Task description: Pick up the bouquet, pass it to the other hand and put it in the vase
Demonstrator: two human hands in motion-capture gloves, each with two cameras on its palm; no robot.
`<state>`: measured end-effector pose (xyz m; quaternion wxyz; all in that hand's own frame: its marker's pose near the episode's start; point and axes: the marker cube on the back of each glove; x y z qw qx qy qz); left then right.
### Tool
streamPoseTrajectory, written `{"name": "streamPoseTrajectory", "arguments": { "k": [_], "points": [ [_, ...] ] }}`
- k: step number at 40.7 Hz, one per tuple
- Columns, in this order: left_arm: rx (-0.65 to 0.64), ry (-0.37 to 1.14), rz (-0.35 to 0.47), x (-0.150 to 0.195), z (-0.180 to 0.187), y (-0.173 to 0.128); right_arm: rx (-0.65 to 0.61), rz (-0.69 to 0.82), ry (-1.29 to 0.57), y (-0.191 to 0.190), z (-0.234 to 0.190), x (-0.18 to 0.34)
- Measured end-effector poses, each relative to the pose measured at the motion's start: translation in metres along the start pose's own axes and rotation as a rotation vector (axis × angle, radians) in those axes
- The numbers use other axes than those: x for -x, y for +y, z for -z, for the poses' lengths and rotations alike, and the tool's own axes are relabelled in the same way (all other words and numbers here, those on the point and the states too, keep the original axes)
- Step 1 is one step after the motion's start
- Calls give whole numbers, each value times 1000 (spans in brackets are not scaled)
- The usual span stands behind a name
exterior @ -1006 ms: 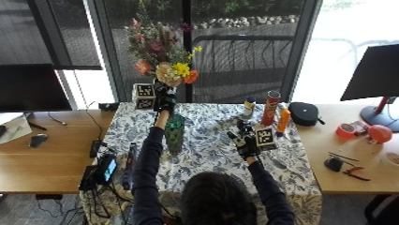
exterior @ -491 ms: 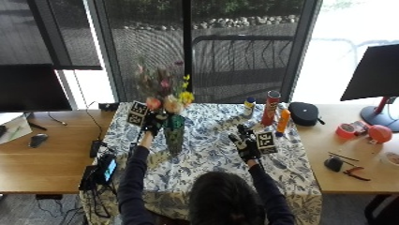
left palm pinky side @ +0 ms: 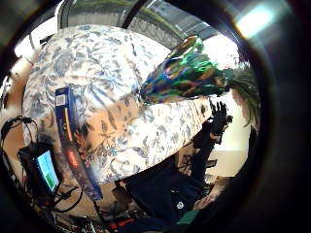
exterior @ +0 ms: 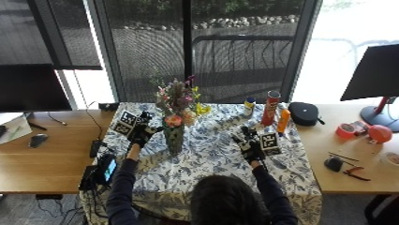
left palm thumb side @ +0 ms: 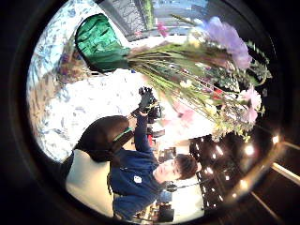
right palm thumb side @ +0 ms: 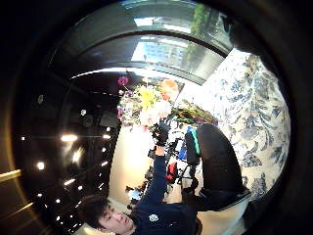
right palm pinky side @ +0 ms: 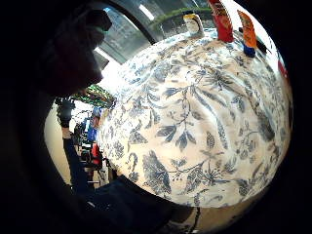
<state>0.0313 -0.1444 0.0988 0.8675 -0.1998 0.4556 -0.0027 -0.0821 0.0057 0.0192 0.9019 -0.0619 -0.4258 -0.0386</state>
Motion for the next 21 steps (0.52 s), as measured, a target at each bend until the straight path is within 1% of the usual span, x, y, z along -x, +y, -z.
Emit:
{"name": "streamPoseTrajectory", "arguments": {
  "k": [2, 4, 5, 6, 9, 10, 15, 17, 19, 20, 21],
  "points": [
    [-6, -2, 2, -8, 4, 1, -9, 54, -14, -4, 0, -1],
    [-20, -9, -12, -13, 10, -4, -17, 153, -48, -10, 0, 0],
    [-28, -13, -22, -14, 12, -7, -18, 170, -56, -11, 0, 0],
    [-36, -17, -29, -14, 14, -9, -18, 145, -49, -11, 0, -1],
    [-58, -33, -37, -18, 19, -10, -14, -4, -5, -7, 0, -6],
    [-62, -37, -37, -20, 21, -9, -12, -25, -2, -6, 0, -6],
    [-69, -36, -16, -23, 24, -7, 6, -53, -38, 1, -3, 5],
    [-66, -31, 2, -30, 26, 0, 7, -58, -38, 1, -2, 6],
    [-60, -20, 12, -36, 27, 7, 5, -23, -50, -1, -1, 9],
    [-58, -14, 11, -38, 28, 8, 5, 31, -70, -2, -1, 13],
    [-58, -11, 9, -38, 29, 9, 5, 121, -100, -4, 0, 18]
  ]
}}
